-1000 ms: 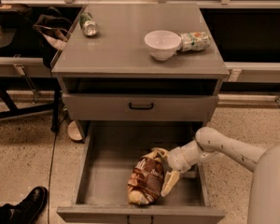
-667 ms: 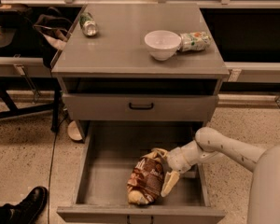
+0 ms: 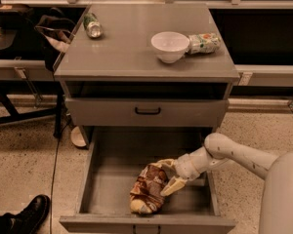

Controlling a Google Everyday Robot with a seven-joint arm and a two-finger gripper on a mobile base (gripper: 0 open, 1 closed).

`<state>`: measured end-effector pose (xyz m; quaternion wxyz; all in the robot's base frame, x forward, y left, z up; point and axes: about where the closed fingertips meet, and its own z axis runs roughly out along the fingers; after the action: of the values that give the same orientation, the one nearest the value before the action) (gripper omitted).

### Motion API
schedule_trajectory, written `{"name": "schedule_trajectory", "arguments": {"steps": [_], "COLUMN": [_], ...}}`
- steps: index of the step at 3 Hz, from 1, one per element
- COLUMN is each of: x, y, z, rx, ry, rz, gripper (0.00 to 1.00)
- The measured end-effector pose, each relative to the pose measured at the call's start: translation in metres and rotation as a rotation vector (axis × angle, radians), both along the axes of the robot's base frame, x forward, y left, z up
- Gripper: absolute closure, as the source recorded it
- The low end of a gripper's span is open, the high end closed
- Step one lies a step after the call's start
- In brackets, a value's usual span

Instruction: Pick brown chip bag from middle drawer and place on counter

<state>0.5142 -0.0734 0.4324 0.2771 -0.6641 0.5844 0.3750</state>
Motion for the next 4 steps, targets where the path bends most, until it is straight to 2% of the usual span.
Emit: {"name": "schedule_trajectory", "arguments": {"steps": [2, 3, 4], "x": [0.0, 0.0, -0.0001], "y": [0.0001, 0.0001, 0.0002], "z": [0.0, 0.0, 0.0001], "rx": [0.0, 0.0, 0.0], "ry": [0.0, 0.0, 0.0], "rz": [0.0, 0.0, 0.001], "gripper": [0.89, 1.0, 1.0]}}
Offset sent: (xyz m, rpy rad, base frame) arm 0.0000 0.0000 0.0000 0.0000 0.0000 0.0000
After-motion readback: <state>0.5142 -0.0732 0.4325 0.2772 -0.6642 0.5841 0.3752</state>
